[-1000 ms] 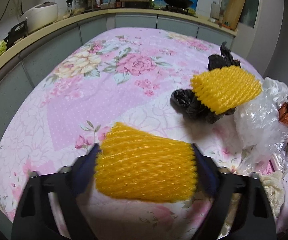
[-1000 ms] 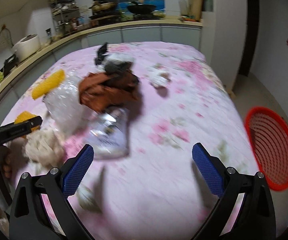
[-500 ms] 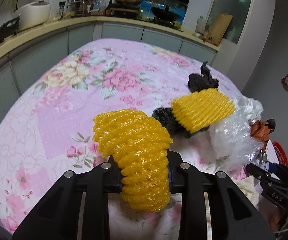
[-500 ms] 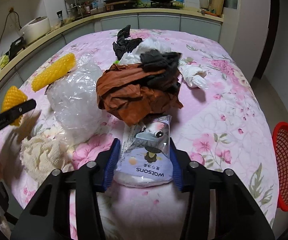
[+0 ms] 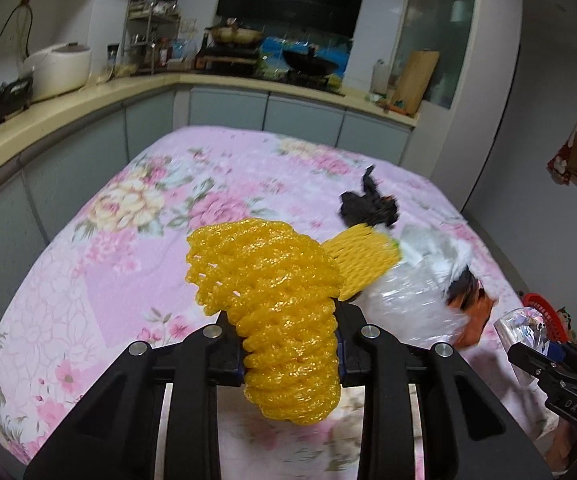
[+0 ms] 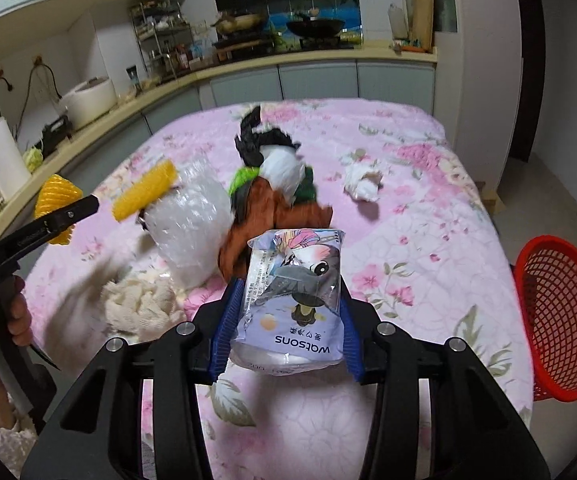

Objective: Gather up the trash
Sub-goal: 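Carry both items to the red basket and open both tools to drop them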

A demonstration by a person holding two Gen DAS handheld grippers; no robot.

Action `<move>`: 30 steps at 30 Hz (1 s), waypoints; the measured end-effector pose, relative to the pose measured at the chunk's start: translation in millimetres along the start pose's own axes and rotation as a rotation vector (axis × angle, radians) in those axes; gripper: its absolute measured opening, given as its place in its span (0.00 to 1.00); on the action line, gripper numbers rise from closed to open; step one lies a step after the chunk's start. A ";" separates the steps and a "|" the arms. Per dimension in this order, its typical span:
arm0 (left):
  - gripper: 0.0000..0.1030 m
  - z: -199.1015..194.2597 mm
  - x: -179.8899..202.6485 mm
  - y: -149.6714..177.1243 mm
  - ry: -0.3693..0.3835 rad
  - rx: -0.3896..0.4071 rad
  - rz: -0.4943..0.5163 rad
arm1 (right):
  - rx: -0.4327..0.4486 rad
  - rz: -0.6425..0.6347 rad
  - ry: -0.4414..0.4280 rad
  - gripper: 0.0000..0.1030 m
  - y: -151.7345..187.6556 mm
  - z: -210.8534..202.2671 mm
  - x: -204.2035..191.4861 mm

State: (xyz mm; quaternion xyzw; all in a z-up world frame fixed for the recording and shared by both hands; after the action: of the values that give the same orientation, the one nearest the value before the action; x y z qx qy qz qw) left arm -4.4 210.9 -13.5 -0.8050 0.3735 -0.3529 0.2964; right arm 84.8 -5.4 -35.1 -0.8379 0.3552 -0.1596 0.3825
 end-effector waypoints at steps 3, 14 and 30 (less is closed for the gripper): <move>0.27 -5.0 12.2 -0.4 0.024 0.012 0.020 | 0.044 0.005 0.005 0.42 -3.8 -13.6 4.4; 0.27 -13.6 83.5 5.7 0.174 0.029 0.130 | 0.145 0.054 0.066 0.42 -12.5 -48.3 40.8; 0.27 -9.7 205.0 20.9 0.376 0.008 0.290 | 0.249 0.179 0.249 0.42 -5.6 -105.2 119.9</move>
State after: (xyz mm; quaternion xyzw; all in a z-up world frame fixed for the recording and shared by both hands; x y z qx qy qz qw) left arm 76.5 31.3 47.7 -0.6618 0.5325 -0.4518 0.2726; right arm 114.2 -144.4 37.7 -0.7229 0.4503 -0.2701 0.4490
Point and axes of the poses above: each gripper's, at about its wrist camera, not at the fingertips, and z roughly the way its jaws point, x to its right, y to its underside, the point moved 2 cm from there along z, roughly the way its jaws point, and after that the axes turned 12 degrees about -z, right-handed, at the moved point
